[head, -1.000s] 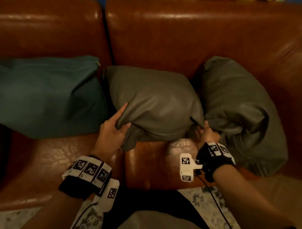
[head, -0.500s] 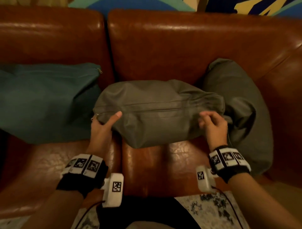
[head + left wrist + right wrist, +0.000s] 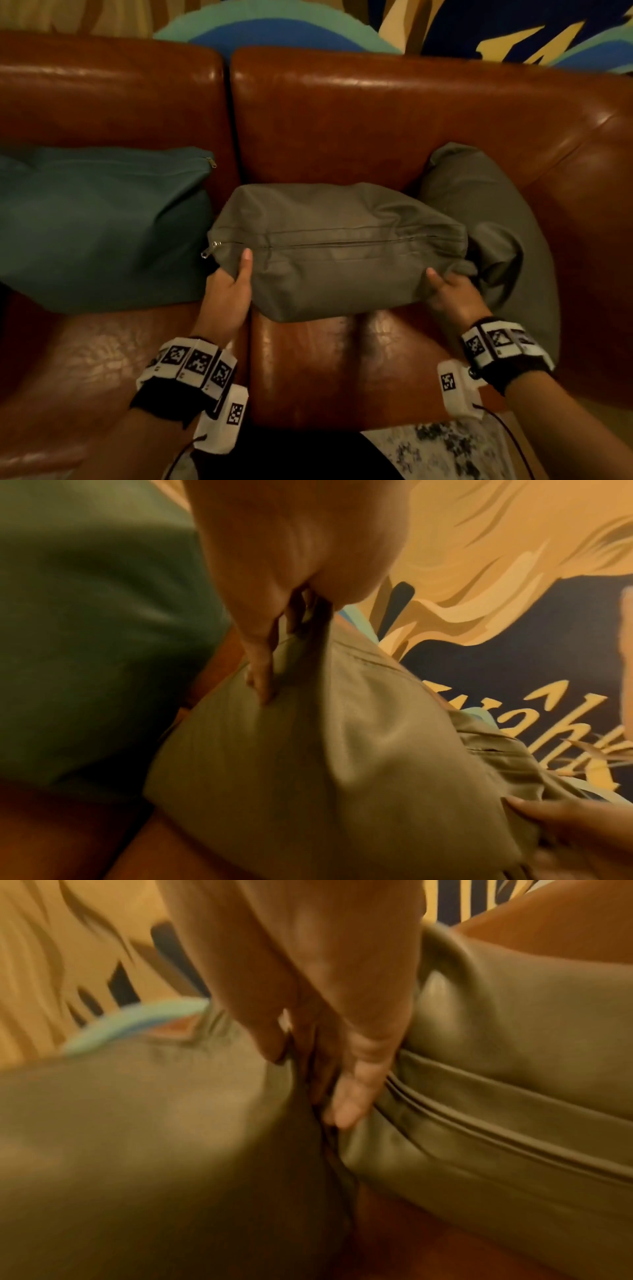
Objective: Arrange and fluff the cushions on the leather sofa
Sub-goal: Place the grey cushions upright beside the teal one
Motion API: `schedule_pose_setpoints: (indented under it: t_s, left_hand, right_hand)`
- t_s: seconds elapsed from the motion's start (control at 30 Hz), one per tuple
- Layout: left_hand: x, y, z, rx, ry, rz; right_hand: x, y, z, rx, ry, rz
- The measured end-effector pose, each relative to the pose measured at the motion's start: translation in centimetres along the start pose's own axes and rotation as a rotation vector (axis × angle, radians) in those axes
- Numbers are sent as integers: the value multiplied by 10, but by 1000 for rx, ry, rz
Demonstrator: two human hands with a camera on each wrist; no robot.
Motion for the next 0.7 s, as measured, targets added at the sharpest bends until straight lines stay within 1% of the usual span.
schedule_pose_setpoints:
  t_s: [0.03, 0.1, 0.13, 0.17, 0.23, 0.27, 0.3, 0.33, 0.4, 0.43, 0.5, 0.57, 0.63, 0.7]
  left_hand:
    - [-3, -7, 9, 17, 12, 25]
    - [-16, -25, 23, 82, 37, 95]
    - [-25, -35, 32, 148, 60, 133]
    - [-35, -41, 40, 269, 93, 145]
    - [-55, -37, 42, 547, 94, 77]
    - [-64, -31, 38, 562, 95, 17]
    - [-70, -21, 36, 482, 108, -57]
    - [-72, -9, 28, 328, 91, -120]
    - [-71, 15, 1, 55, 65, -235]
    - [-70, 24, -13, 5, 68, -253]
    - [-66, 28, -26, -29, 83, -206]
    - [-59, 32, -26, -17, 84, -171]
    - [-48, 40, -28, -15, 60, -166]
    - [-34, 54, -35, 12, 35, -199]
  right_hand:
    - [-6, -11, -6, 20, -75, 49]
    - [-13, -25, -19, -28, -165, 97]
    - [-7, -26, -35, -63, -221, 118]
    - [-5, -23, -49, -93, -266, 116]
    - [-7, -8, -69, -168, -303, 70]
    - [-14, 4, -67, -221, -272, 23]
    - [-21, 18, -65, -271, -230, -32]
    - [-25, 29, -63, -302, -187, -66]
    - [-29, 40, -66, -302, -136, -52]
    - [-30, 39, -70, -271, -125, -11]
    - [-36, 32, -74, -252, -128, 74]
    - [-39, 29, -77, -279, -141, 118]
    - [-43, 27, -76, -324, -151, 141]
    - [-47, 15, -77, -365, -183, 202]
Point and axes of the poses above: each hand's wrist, its own x-axis away from the middle knuckle, its own y-axis out of the palm, z = x × y, the point moved 10 cm from there along -x, towards the middle knuckle, and after that the axes turned 7 degrees about -z, right-handed, at the moved point
